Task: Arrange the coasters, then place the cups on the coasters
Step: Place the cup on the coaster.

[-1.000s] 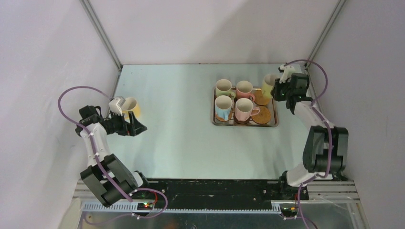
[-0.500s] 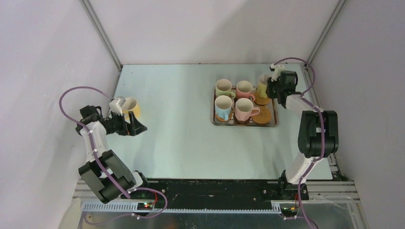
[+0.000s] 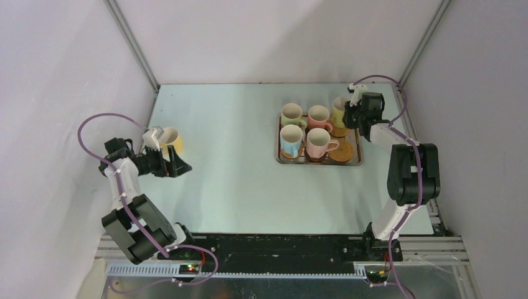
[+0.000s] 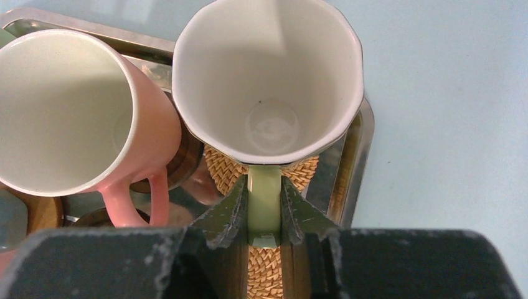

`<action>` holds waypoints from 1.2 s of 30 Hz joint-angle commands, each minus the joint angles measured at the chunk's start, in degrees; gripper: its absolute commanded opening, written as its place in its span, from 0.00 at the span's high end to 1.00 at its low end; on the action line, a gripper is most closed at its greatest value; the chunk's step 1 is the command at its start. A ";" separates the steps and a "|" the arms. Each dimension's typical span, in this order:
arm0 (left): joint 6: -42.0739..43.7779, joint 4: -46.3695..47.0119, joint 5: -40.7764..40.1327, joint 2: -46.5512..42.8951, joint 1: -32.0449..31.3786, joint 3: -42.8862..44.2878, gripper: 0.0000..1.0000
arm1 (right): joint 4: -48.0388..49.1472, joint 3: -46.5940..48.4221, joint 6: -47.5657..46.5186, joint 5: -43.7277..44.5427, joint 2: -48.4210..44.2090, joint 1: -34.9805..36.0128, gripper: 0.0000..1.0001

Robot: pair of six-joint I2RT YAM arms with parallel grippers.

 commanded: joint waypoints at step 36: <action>2.59 -1.70 2.75 0.82 0.52 0.87 0.00 | -1.63 3.54 0.57 -2.19 -3.98 1.79 1.00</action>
